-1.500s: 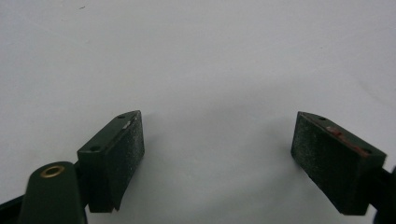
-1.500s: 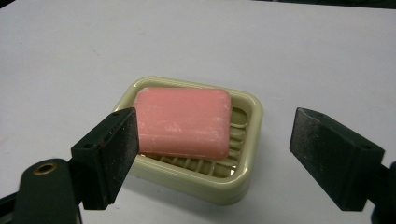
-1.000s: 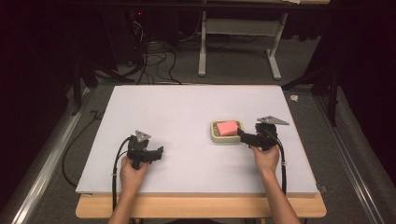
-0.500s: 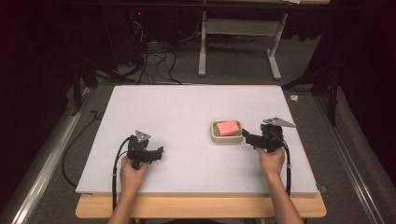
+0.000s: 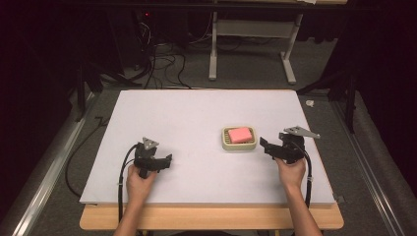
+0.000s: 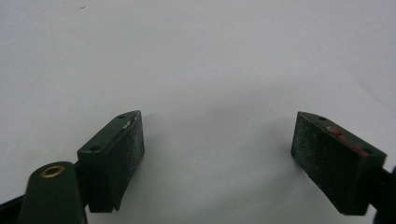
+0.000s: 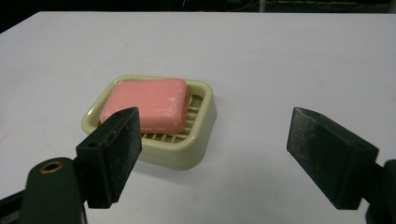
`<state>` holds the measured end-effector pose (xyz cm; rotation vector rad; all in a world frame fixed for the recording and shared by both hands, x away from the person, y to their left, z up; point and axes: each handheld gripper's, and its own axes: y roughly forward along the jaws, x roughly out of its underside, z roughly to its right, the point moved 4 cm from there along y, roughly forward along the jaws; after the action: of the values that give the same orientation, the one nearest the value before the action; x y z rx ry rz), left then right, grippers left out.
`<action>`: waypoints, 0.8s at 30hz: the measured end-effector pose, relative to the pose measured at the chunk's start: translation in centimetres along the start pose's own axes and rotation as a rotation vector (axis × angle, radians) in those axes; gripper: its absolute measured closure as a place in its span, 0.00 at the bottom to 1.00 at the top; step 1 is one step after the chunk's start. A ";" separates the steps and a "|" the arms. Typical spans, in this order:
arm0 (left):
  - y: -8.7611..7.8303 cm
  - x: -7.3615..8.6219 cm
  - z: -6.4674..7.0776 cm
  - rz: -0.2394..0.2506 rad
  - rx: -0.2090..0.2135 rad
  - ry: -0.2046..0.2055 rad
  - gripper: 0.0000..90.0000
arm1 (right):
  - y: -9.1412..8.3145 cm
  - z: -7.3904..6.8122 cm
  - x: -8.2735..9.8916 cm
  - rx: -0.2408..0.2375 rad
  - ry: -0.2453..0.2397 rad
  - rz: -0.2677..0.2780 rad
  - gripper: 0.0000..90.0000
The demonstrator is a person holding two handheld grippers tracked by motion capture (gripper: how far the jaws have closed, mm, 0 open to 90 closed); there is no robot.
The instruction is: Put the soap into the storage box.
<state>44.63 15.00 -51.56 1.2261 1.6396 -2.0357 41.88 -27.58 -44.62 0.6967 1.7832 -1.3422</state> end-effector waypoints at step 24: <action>0.0 0.0 0.0 0.000 -0.001 0.000 0.20 | -1.5 1.3 1.6 0.015 0.020 0.010 0.21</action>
<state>44.62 15.01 -51.56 1.2266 1.6403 -2.0347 40.18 -29.25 -45.37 0.7282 1.7851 -1.3476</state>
